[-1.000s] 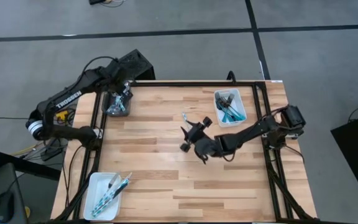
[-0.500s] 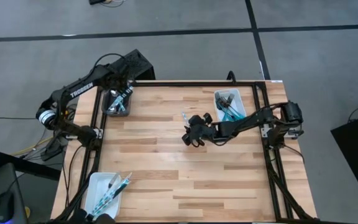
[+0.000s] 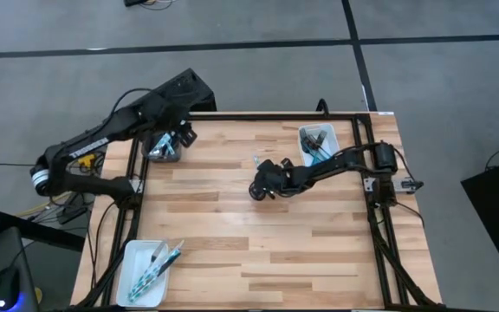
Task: Sort silverware by color (type)
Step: Put the light spoon into the black bin
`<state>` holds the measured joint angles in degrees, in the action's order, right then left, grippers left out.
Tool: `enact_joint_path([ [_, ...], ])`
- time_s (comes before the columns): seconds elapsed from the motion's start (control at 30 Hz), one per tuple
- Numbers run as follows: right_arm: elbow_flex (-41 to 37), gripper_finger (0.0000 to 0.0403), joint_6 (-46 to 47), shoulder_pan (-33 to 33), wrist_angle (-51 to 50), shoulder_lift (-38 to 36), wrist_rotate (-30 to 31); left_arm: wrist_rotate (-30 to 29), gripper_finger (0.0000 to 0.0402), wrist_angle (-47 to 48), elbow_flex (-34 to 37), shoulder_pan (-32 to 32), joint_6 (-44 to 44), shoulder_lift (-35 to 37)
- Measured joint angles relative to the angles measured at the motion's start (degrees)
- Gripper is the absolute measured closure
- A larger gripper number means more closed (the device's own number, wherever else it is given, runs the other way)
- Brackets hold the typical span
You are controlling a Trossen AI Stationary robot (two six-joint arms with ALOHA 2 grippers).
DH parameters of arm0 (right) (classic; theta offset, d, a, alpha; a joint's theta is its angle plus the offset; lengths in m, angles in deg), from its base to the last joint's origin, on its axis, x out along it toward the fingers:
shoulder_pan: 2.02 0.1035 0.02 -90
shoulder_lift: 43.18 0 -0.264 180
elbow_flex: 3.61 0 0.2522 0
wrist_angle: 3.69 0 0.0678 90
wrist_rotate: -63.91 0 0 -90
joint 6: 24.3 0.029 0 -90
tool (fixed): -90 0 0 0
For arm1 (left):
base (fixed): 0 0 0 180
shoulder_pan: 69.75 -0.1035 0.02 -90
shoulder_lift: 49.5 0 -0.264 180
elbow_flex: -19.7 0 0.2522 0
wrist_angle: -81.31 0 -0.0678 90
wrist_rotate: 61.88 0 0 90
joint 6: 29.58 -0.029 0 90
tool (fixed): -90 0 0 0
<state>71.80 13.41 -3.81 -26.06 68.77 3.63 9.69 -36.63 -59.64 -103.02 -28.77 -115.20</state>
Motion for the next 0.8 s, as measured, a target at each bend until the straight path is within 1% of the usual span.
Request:
enact_joint_path([
  [0.07,0.5,0.0259,-0.1,-0.2,-1.3,0.1,-1.4,0.0,0.0201,0.1,0.0,1.6,1.2,0.7],
  [0.17,0.6,0.0316,-1.3,-0.2,-2.2,-0.1,-1.6,0.0,0.0200,-0.3,0.1,4.0,1.9,0.6],
  [0.23,0.6,0.0359,-3.0,0.0,-3.2,-0.5,-1.6,1.5,0.0200,-3.5,1.2,6.0,1.2,0.7],
  [0.27,0.5,0.0375,-3.9,0.2,-3.2,-0.8,-1.4,3.0,0.0200,-6.1,2.3,7.3,0.1,0.7],
  [0.37,0.5,0.0377,-7.6,1.6,-1.1,-2.1,0.5,7.6,0.0200,-14.6,6.8,10.8,-2.9,0.6],
  [0.43,0.5,0.0369,-11.0,3.4,1.7,-3.7,3.3,7.7,0.0200,-21.3,10.5,12.6,-2.4,0.6],
  [0.47,0.5,0.0366,-13.5,4.4,3.4,-4.3,6.1,7.5,0.0200,-25.8,12.5,13.3,-1.5,0.6],
  [0.5,0.5,0.0365,-15.2,5.6,5.6,-4.7,10.2,7.0,0.0200,-30.8,14.7,14.2,0.0,0.6],
  [0.6,0.5,0.0368,-20.1,9.6,12.3,-4.9,26.1,7.2,0.0200,-46.1,21.8,17.2,5.3,0.6],
  [0.67,0.5,0.0371,-25.3,11.6,17.4,-4.9,34.7,7.6,0.0200,-57.8,26.4,19.4,8.9,0.6],
  [0.73,0.5,0.0371,-30.5,13.2,21.8,-4.9,40.3,7.4,0.0200,-70.1,30.8,21.3,11.4,0.0],
  [0.8,0.5,0.0370,-35.4,14.0,25.4,-4.9,43.0,7.5,0.0200,-80.6,34.7,22.7,13.5,-0.2],
])
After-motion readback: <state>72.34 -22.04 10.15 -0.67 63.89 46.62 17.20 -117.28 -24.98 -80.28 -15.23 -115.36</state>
